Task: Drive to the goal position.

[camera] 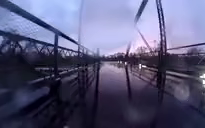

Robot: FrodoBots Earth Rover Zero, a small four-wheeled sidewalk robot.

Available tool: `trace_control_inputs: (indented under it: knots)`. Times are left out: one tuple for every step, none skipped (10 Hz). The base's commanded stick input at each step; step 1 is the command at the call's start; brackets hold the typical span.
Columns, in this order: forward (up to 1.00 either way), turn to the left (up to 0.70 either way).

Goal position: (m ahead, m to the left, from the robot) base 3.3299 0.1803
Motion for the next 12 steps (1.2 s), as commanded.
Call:
trace_control_inputs:
  knots:
    - [0.7, 0.0]
    - [0.7, 0.0]
    - [0.7, 0.0]
    - [0.7, 0.0]
    - [0.7, 0.0]
    - [0.7, 0.0]
    - [0.7, 0.0]
    - [0.7, 0.0]
    - [0.7, 0.0]
    - [0.7, 0.0]
    - [0.7, 0.0]
    - [0.7, 0.0]
